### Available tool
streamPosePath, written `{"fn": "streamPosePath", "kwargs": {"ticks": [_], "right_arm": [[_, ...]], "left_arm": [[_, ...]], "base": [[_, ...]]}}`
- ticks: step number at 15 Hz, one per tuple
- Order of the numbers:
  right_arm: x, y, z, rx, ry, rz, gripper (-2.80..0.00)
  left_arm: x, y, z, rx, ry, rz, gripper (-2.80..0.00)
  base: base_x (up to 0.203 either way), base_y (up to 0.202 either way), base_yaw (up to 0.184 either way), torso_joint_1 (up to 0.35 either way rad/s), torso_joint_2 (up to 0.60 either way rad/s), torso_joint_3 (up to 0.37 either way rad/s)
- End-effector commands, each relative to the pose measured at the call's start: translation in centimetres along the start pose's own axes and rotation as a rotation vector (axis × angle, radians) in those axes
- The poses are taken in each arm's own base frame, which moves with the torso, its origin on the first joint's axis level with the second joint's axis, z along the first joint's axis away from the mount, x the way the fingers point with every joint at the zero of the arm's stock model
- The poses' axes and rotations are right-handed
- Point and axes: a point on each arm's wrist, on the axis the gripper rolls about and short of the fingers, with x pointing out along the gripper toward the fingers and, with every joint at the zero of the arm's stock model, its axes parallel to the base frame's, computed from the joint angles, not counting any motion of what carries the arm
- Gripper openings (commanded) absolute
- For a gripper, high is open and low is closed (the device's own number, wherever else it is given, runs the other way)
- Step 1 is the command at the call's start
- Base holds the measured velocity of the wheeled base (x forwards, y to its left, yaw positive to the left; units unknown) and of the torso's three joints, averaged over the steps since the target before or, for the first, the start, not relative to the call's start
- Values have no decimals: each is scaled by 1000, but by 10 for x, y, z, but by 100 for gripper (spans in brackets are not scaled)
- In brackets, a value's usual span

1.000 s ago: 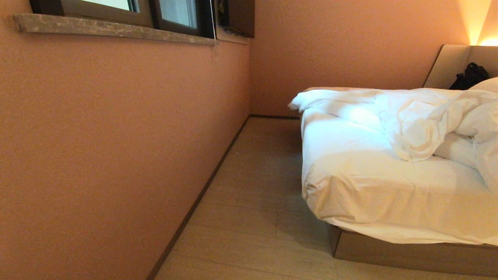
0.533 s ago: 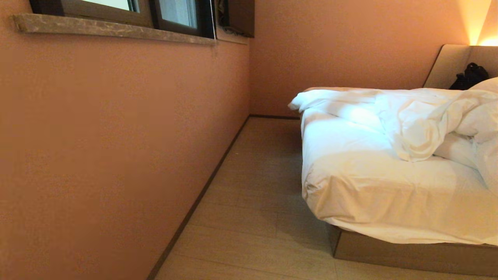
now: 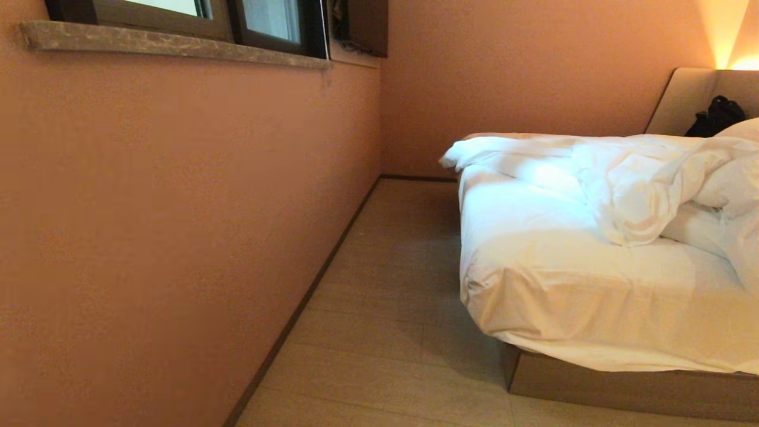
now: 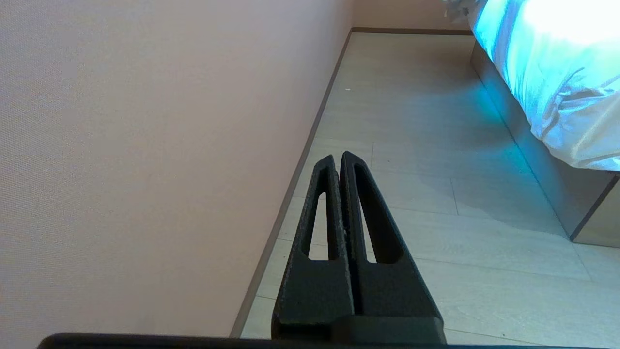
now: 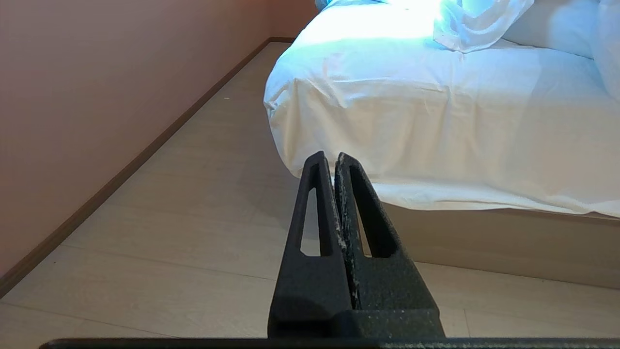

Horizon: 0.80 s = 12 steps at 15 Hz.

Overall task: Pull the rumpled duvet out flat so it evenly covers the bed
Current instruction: Hold the folded corner of the quilt

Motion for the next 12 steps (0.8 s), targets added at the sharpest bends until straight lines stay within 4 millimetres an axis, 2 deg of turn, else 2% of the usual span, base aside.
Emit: {"fn": "streamPosePath", "kwargs": {"ticks": [1, 10, 12], "right_arm": [[0, 0, 0, 0, 0, 1, -280], [0, 0, 0, 0, 0, 1, -280], [0, 0, 0, 0, 0, 1, -280]], "left_arm": [[0, 0, 0, 0, 0, 1, -280], [0, 0, 0, 5, 0, 1, -280], [0, 0, 0, 5, -1, 0, -280]], "base": [[0, 0, 0, 0, 0, 0], [0, 0, 0, 0, 0, 0], [149, 0, 2, -4, 1, 5]]}}
